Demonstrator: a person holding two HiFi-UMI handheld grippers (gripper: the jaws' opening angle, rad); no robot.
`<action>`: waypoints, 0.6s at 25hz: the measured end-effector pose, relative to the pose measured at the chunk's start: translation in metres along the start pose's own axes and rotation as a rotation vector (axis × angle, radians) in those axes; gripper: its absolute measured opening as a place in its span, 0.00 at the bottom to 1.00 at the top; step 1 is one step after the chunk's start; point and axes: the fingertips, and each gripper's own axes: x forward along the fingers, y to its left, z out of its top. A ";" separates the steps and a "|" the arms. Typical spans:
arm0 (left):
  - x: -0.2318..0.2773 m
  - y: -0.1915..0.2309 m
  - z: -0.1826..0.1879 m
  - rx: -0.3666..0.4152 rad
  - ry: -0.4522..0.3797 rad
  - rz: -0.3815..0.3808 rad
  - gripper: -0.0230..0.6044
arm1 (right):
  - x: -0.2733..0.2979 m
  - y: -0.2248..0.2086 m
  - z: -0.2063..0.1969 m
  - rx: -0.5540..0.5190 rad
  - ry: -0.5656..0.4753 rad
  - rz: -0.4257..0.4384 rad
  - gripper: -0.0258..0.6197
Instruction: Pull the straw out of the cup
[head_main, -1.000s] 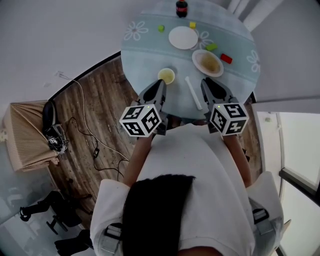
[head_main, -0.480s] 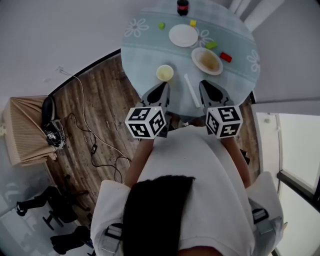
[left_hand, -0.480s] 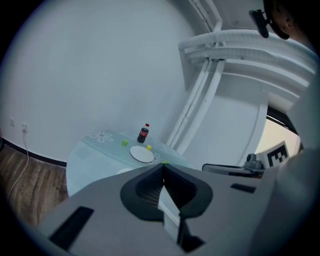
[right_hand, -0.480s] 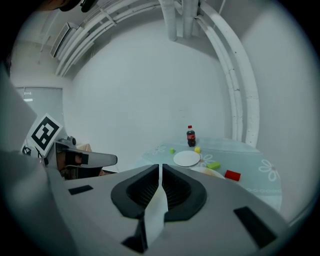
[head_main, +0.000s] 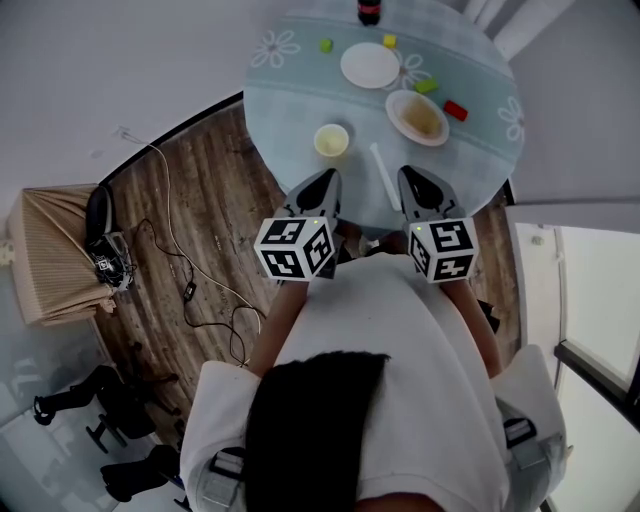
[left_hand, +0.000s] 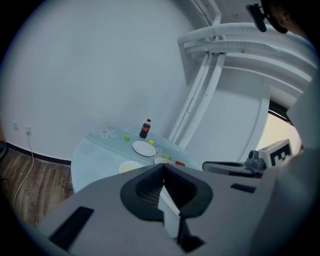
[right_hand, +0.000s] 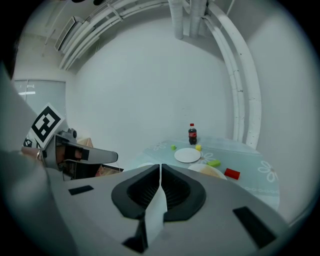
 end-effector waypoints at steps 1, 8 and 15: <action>0.000 0.000 0.000 0.000 0.001 -0.001 0.05 | 0.001 0.000 0.000 0.000 0.000 0.001 0.10; 0.002 -0.004 0.000 0.007 0.006 -0.017 0.05 | 0.003 0.004 0.002 -0.011 0.001 0.002 0.10; 0.003 -0.006 -0.001 0.008 0.013 -0.023 0.05 | 0.001 0.002 0.001 -0.008 0.000 -0.002 0.10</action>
